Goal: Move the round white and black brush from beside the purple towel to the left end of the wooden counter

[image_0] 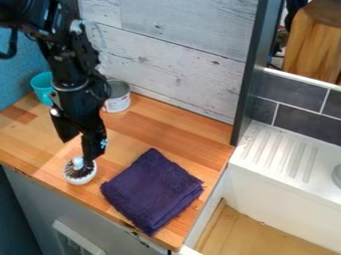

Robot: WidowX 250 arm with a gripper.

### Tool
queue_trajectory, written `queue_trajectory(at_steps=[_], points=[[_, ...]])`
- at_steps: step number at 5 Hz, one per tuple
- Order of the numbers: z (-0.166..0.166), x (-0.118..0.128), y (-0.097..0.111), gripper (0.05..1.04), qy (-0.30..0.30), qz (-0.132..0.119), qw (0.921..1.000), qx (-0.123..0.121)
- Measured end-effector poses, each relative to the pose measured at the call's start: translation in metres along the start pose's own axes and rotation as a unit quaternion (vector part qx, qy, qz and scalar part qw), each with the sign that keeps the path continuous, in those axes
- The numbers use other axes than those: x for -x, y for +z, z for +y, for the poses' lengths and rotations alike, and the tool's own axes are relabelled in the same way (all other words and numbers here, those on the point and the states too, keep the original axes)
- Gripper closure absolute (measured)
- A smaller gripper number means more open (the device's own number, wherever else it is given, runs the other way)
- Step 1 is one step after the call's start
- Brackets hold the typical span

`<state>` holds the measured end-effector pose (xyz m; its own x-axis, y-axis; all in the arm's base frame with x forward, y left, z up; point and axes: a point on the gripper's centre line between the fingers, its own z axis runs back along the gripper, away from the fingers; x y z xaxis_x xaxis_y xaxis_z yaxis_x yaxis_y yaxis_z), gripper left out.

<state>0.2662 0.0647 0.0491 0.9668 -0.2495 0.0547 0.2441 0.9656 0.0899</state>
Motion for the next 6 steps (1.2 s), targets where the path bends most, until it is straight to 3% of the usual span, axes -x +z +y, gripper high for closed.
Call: queue_trajectory(at_steps=[1,3,4,6], points=[[0.0,0.006,-0.01,0.083,-0.001,0.026,0.9997,0.002],[-0.002,0.011,-0.022,0.134,0.001,0.049,0.9988,0.011],[0.0,0.009,-0.022,0.282,0.005,0.045,0.999,0.004],[0.004,0.013,-0.023,0.772,0.02,0.05,0.9986,0.002]])
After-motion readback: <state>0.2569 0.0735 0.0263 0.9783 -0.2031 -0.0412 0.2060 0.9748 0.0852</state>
